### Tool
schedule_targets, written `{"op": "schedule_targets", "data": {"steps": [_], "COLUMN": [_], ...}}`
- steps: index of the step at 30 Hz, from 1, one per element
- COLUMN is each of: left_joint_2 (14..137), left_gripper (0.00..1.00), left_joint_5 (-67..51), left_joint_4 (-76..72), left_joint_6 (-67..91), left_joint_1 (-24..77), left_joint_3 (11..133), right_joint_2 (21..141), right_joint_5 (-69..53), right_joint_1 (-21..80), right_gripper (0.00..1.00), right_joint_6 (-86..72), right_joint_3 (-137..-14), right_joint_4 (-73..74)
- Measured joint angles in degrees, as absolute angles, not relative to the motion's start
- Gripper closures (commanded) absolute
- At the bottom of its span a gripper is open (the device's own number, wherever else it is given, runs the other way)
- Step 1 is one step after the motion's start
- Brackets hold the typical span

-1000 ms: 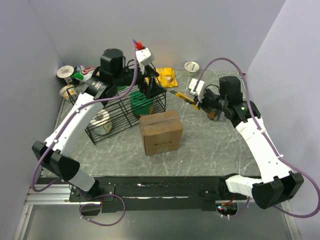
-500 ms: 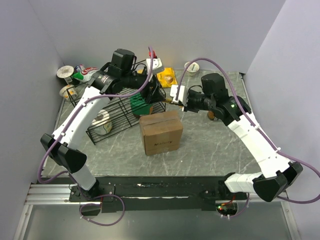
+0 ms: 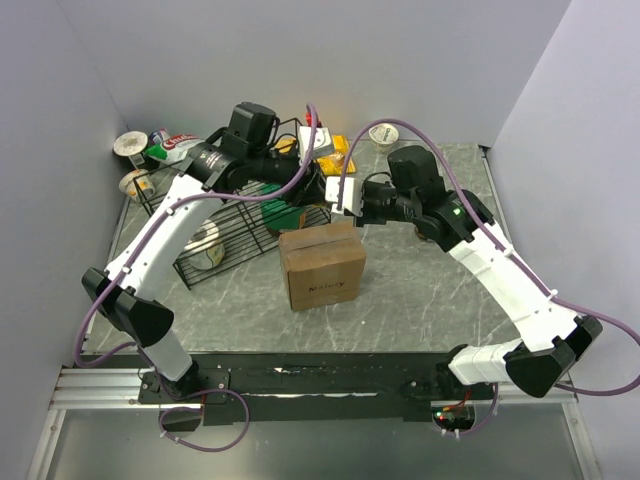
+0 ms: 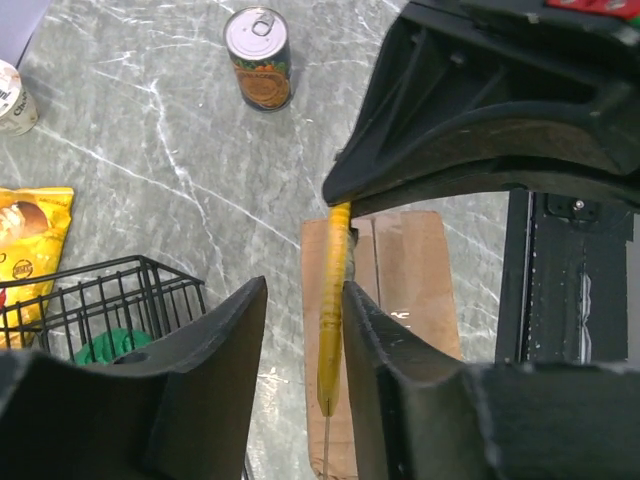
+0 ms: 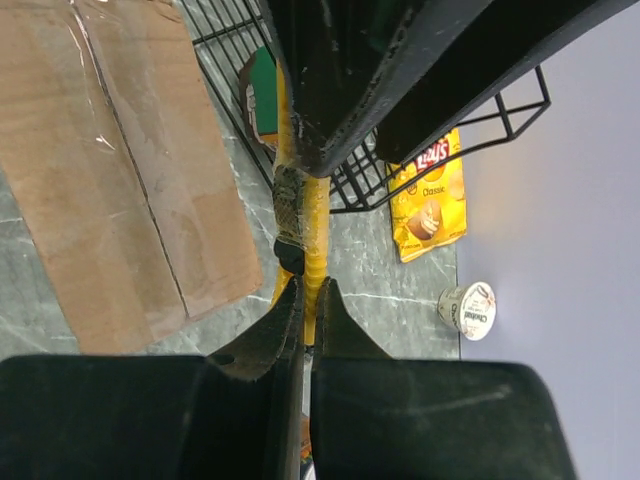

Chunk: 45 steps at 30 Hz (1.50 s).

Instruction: Unpack the express box

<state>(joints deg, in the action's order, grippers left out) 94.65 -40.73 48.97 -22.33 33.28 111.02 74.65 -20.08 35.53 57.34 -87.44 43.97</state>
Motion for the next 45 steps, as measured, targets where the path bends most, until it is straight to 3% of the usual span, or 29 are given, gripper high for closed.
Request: {"op": "schedule_targets", "data": {"steps": [6,14,25,30,32,35,36,37,42,45], "left_joint_2": [94.7,94.7,96.9,97.4,97.4,96.9,96.4,95.7,87.2,81.2], "left_gripper": [0.5,0.53,0.79,0.99,0.99,0.99,0.99,0.99,0.99,0.99], "left_joint_5": [-40.4,-40.1,-40.6,-41.1,-41.2,-41.4,-41.7,-42.1,-44.8,-45.9], "left_joint_4": [49.6,51.4,53.8,54.4,54.3,53.0,51.7,50.2,34.7,22.3], "left_joint_6": [-23.3,-23.4,-24.8,-24.9,-24.8,-24.3,-23.7,-22.9,-13.8,-6.6], "left_joint_1": [33.5,33.5,33.5,33.5,33.5,33.4,33.2,32.9,29.2,26.8], "left_joint_3": [111.0,111.0,111.7,111.7,111.7,110.7,109.5,108.2,92.9,83.5], "right_joint_2": [74.7,74.7,74.8,74.9,74.9,74.9,74.9,75.2,82.1,82.5], "right_joint_5": [-19.4,-17.8,-17.0,-16.6,-16.6,-16.4,-17.4,-19.7,-39.3,-48.6], "right_joint_1": [35.8,35.9,36.2,36.2,36.2,35.7,34.6,33.1,13.5,7.4], "right_gripper": [1.0,1.0,1.0,1.0,1.0,0.72,0.51,0.45,0.36,0.36], "right_joint_6": [57.8,58.0,58.4,58.5,58.4,55.6,52.6,48.6,25.2,15.2], "right_joint_3": [-87.4,-87.4,-88.2,-88.2,-88.2,-88.0,-88.0,-88.4,-101.8,-101.9], "right_joint_4": [44.1,43.9,43.6,43.6,43.6,42.6,42.2,41.8,39.0,35.4]}}
